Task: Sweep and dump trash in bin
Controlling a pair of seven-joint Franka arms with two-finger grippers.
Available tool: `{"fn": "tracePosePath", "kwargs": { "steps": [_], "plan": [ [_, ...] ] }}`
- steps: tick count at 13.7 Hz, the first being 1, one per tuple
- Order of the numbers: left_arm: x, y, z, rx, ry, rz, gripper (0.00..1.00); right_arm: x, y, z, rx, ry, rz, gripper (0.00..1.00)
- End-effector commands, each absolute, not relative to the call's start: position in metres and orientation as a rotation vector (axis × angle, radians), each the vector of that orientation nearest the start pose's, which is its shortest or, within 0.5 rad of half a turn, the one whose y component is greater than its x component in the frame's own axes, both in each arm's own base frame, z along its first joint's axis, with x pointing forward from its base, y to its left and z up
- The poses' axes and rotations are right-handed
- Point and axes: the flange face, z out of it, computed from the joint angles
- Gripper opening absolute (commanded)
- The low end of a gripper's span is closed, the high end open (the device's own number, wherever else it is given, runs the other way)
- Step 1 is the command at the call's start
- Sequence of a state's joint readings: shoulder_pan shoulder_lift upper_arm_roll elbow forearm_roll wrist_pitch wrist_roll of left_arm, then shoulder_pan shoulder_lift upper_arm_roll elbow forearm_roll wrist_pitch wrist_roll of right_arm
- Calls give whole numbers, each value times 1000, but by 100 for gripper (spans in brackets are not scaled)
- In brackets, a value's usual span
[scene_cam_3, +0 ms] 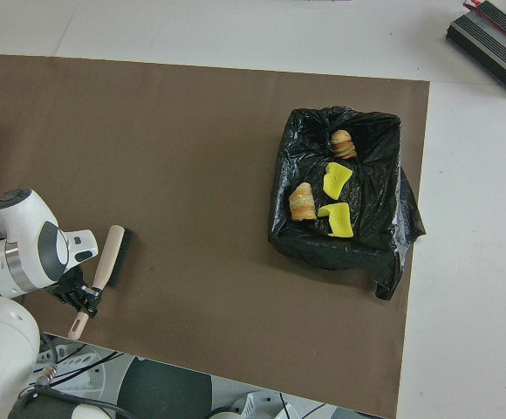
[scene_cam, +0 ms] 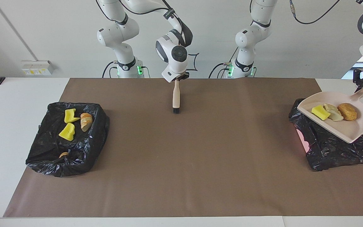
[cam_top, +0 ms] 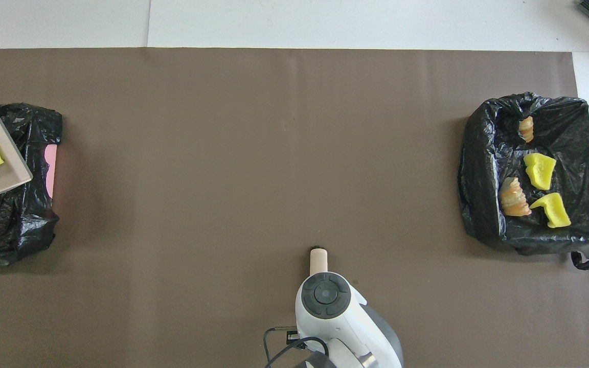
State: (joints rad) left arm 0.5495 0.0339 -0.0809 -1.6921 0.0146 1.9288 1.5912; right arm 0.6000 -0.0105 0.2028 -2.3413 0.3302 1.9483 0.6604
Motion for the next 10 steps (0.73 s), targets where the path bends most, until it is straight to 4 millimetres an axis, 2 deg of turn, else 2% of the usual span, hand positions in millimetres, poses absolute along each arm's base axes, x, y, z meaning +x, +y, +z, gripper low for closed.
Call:
{"fn": "tracePosePath", "kwargs": {
  "steps": [1, 2, 3, 4, 5, 7, 8, 10],
  "plan": [
    [543, 295, 594, -2508, 1557, -162, 0, 302, 345, 311, -3085, 97, 726, 0],
    [541, 305, 600, -2516, 1534, -168, 0, 303, 345, 311, -3083, 91, 722, 31],
    [539, 311, 598, -2526, 1525, -159, 0, 305, 347, 312, -3090, 77, 705, 85],
    [537, 320, 599, -2530, 1503, -163, 0, 310, 351, 315, -3101, 56, 678, 100],
    [537, 322, 600, -2528, 1496, -167, 0, 323, 353, 318, -3110, 46, 637, 100],
    [531, 349, 589, -2532, 1483, -158, 0, 354, 348, 336, -3114, 61, 508, 100],
    [534, 355, 588, -2486, 1519, -165, 0, 372, 342, 348, -3110, 85, 446, 100],
    [532, 382, 579, -2467, 1499, -126, 0, 409, 316, 372, -3121, 147, 332, 100]
  ]
}}
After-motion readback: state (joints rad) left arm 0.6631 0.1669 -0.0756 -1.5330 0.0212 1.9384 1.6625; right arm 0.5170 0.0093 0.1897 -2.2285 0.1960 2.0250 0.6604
